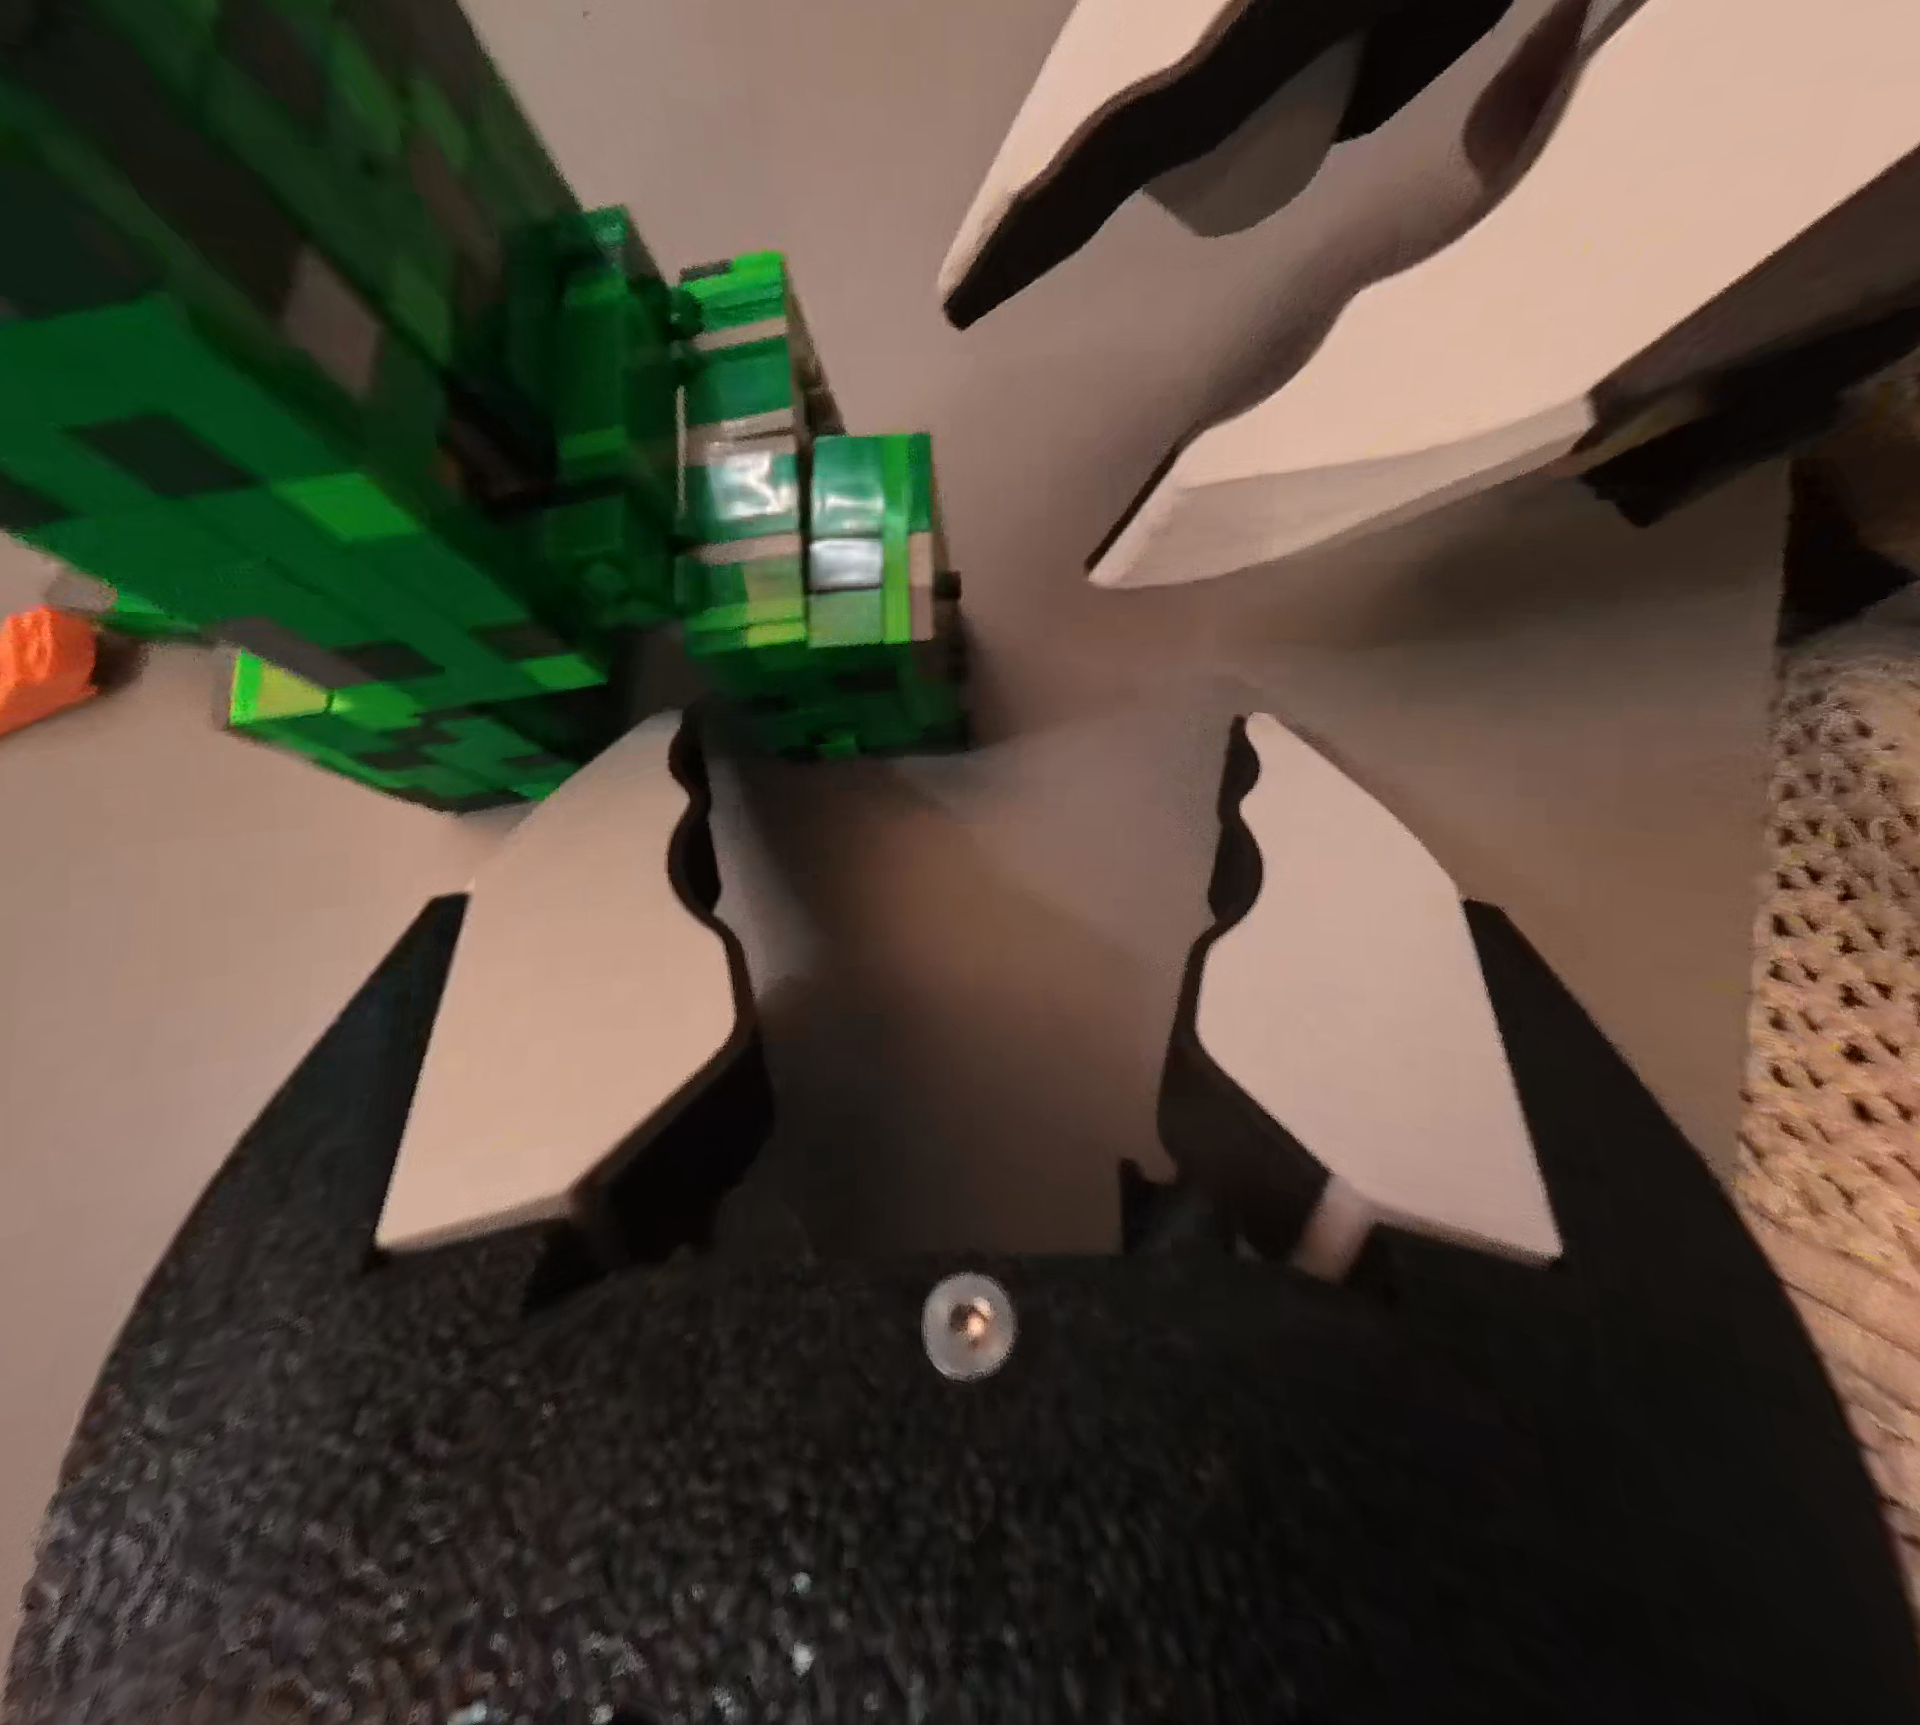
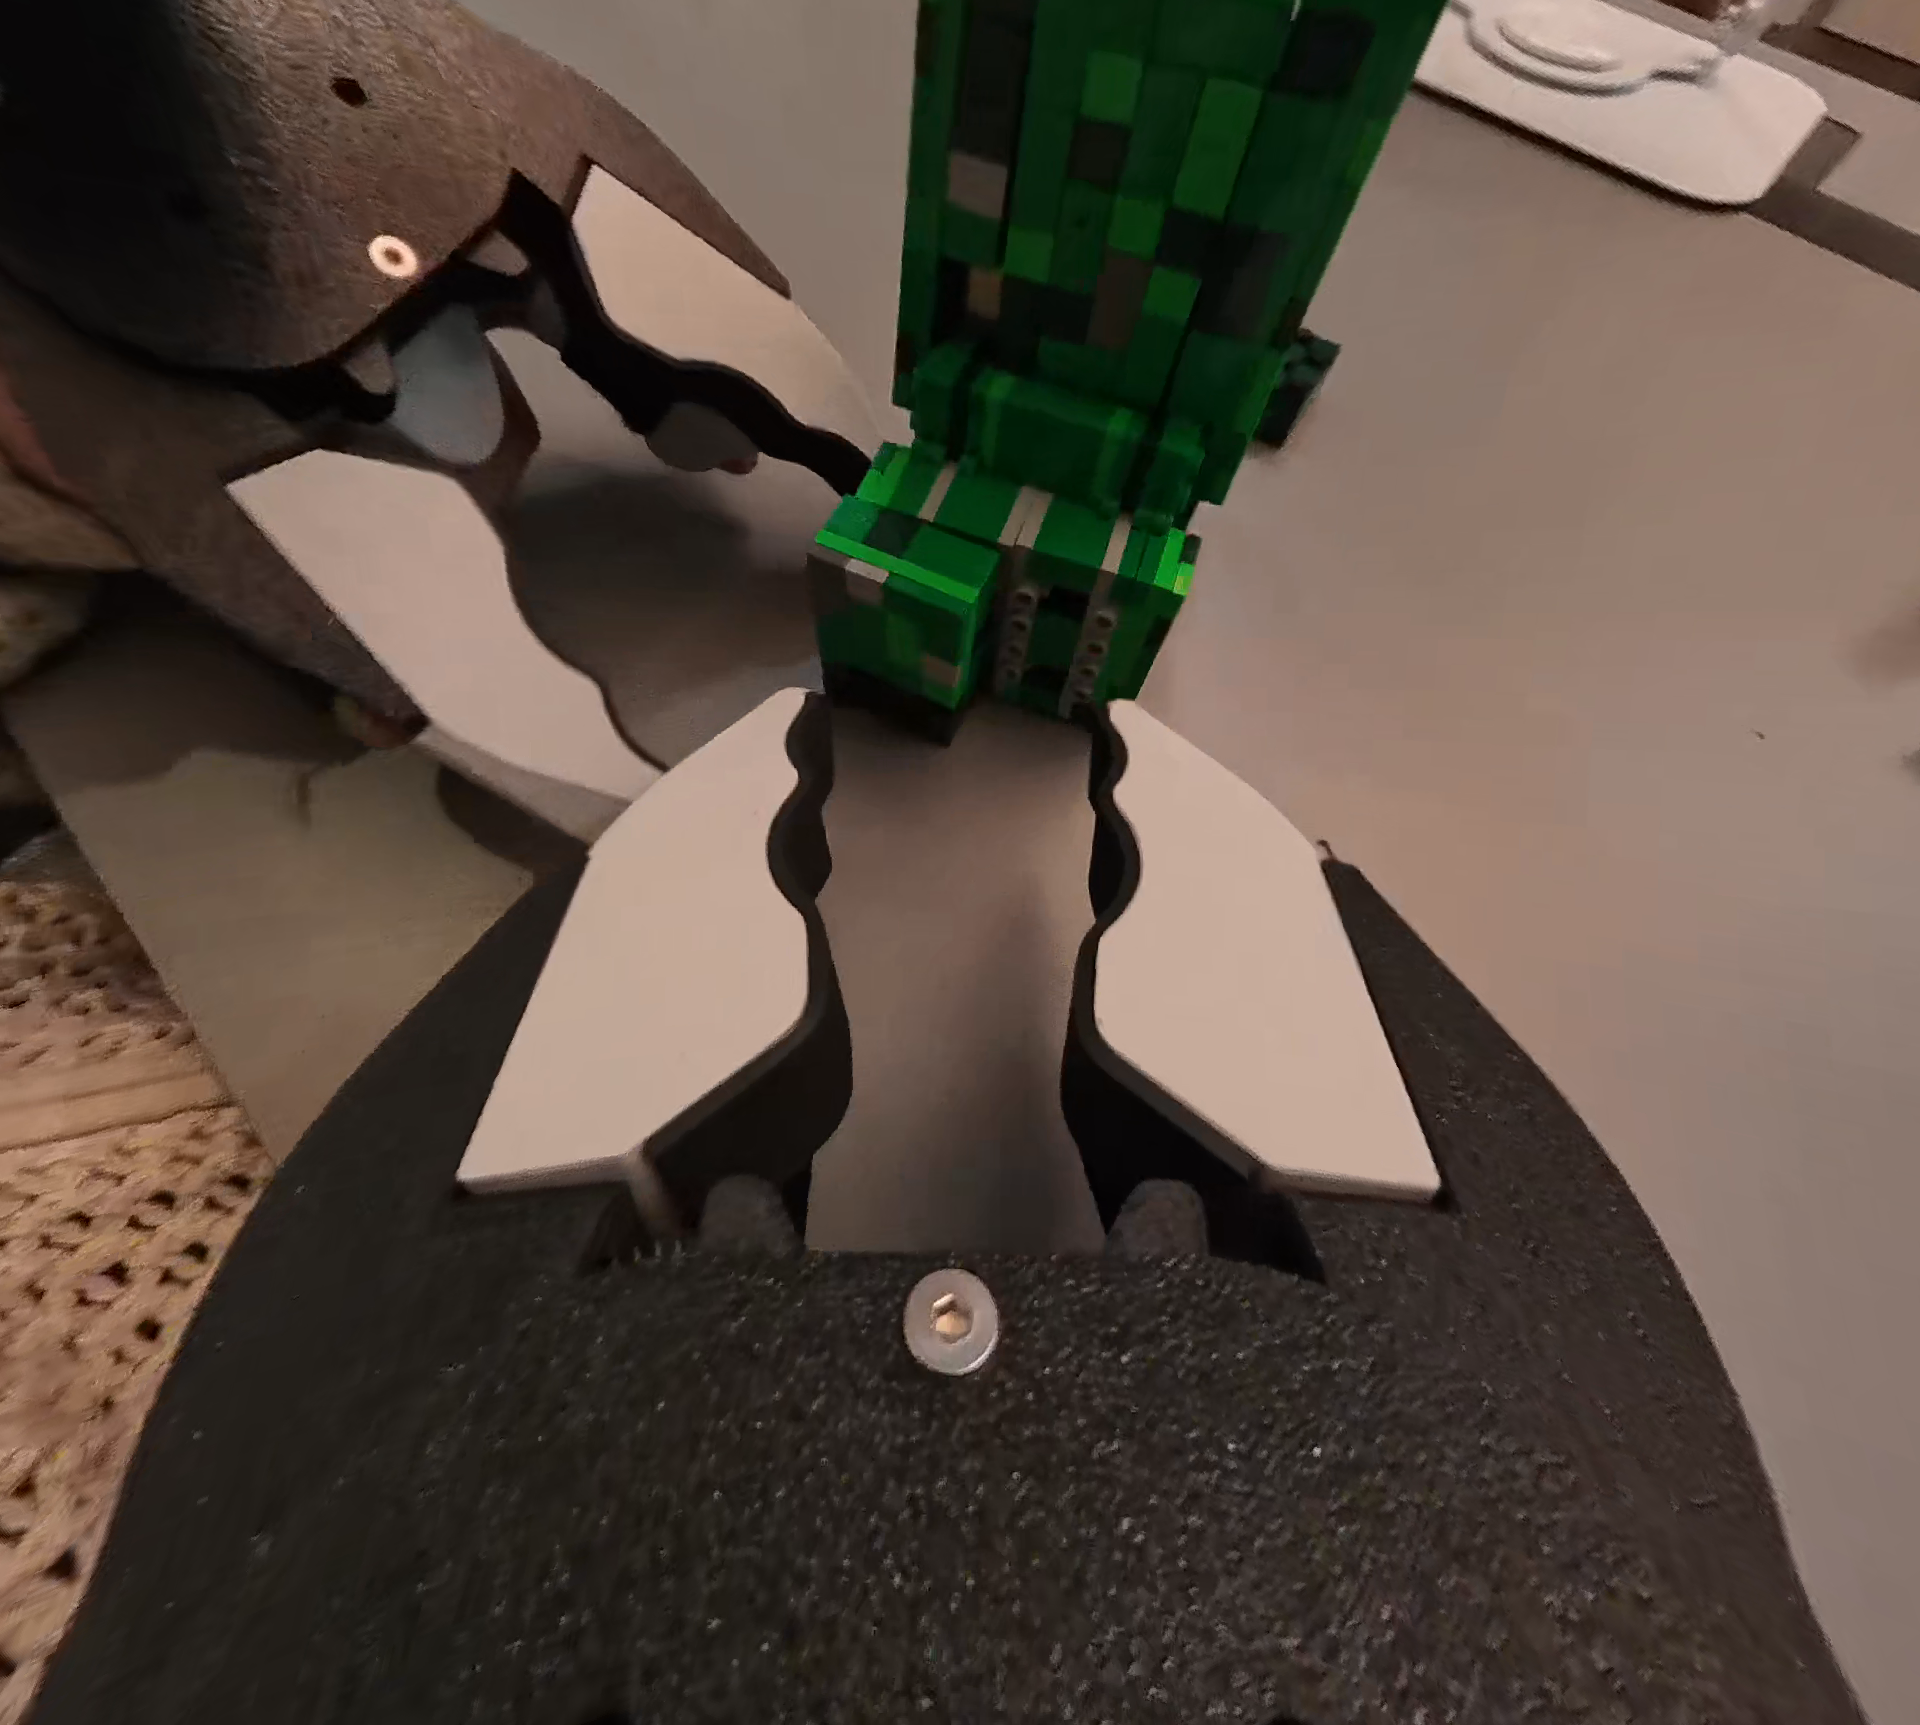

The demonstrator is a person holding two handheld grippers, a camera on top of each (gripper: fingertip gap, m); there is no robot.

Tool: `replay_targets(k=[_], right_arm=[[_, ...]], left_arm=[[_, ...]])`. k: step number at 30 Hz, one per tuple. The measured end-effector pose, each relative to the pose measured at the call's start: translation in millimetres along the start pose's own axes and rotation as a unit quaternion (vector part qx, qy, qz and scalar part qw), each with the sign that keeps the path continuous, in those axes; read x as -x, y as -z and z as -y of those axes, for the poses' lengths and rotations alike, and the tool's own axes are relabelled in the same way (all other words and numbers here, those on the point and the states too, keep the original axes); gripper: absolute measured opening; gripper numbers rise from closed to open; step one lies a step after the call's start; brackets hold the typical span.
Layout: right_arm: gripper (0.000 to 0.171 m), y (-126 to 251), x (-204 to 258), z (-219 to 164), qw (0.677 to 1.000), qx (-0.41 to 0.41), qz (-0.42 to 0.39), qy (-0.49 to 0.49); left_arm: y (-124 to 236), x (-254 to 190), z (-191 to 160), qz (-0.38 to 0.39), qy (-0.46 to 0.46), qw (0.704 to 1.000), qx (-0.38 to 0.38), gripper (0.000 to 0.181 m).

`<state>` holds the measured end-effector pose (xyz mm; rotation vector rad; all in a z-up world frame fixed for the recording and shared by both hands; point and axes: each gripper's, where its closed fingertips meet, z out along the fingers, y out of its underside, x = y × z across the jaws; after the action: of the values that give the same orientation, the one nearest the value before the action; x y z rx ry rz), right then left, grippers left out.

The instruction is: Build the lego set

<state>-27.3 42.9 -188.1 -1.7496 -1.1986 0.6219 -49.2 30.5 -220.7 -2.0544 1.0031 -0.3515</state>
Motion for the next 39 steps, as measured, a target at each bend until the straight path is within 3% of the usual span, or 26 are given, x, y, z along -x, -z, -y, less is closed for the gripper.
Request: replay_targets(k=[8,13,20,31,39], right_arm=[[0.045,-6,1,0,0.999,0.013,-0.048,-0.014],[0.052,-17,7,-8,0.998,0.058,-0.035,-0.010],[0.051,-17,6,-8,0.997,0.058,-0.043,-0.005],[0.040,-17,11,-8,0.997,0.062,-0.045,-0.002],[0.035,-13,5,-12,0.997,0.057,0.049,0.017]], left_arm=[[-3,-10,5,-0.037,-0.024,0.999,-0.006,0.106],[-2,-15,5,-0.043,-0.043,0.998,-0.010,0.098],[-2,-16,6,-0.030,-0.052,0.998,-0.012,0.093],[1,-23,7,-0.065,-0.046,0.997,-0.018,0.098],[2,-23,4,-0.073,-0.030,0.997,-0.012,0.098]])
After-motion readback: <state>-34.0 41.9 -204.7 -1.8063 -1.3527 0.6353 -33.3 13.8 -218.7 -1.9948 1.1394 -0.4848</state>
